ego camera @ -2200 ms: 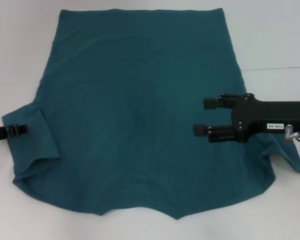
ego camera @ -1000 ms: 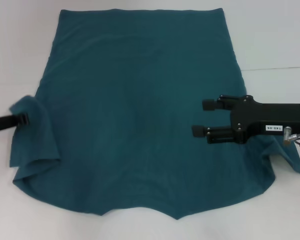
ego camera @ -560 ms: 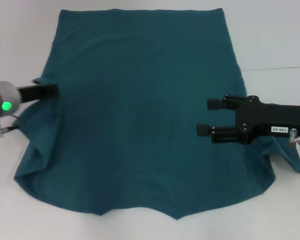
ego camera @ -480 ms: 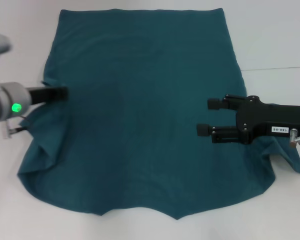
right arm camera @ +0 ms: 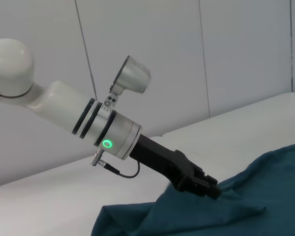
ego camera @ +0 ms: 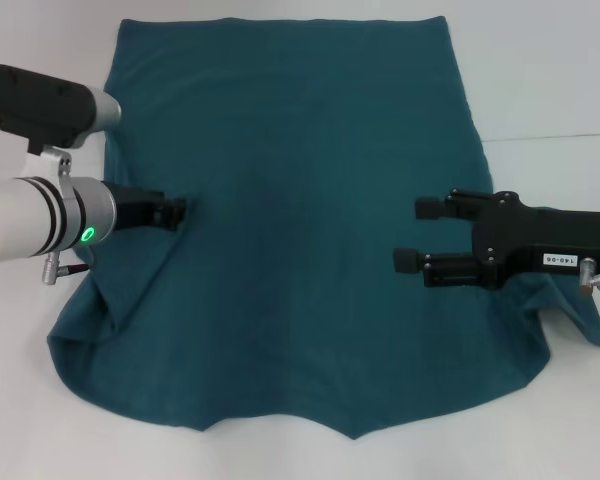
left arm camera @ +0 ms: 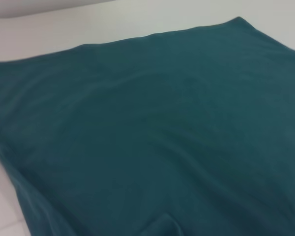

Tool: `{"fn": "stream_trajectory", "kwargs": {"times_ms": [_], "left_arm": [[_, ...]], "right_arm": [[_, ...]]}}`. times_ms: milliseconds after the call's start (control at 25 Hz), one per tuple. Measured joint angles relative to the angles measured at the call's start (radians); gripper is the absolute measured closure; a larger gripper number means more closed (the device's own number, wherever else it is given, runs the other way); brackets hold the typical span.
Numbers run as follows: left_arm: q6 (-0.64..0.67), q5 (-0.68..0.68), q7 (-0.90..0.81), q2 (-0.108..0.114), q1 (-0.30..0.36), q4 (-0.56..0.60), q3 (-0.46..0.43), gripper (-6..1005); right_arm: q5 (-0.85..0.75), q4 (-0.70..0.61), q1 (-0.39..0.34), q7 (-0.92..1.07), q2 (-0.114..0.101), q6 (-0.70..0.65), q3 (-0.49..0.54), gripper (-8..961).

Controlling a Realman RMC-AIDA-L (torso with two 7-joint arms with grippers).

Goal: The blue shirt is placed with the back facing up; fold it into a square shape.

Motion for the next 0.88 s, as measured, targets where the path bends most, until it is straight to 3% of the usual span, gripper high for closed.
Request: {"fn": "stream_trajectory", "kwargs": {"times_ms": [80, 280, 480, 600, 880], "left_arm": [[-0.013, 0.024, -0.003, -0.003, 0.006, 0.013, 0.021, 882], [-0.021, 0.04, -0.029, -0.004, 0.019, 0.038, 0.017, 614], [0.015, 0.068, -0.056, 0.006, 0.044, 0.072, -0.1, 443], [0.071, 0.099, -0.079, 0.022, 0.043, 0.06, -0.19, 425], [0.14, 0.108, -0.186, 0.083, 0.035, -0.035, -0.286, 415]], "right_arm": [[0.0, 0.0, 0.0, 0.0, 0.0, -0.001, 0.0, 52], [0.0, 0.0, -0.001, 0.0, 0.0, -0.001, 0.0, 54], [-0.001, 0.0, -0.001, 0.0, 0.0, -0.001, 0.001, 56], [0.001, 0.0, -0.001, 0.0, 0.0, 0.0, 0.001, 57], [0.003, 0.0, 0.001, 0.0, 0.0, 0.008, 0.002, 60]]}}
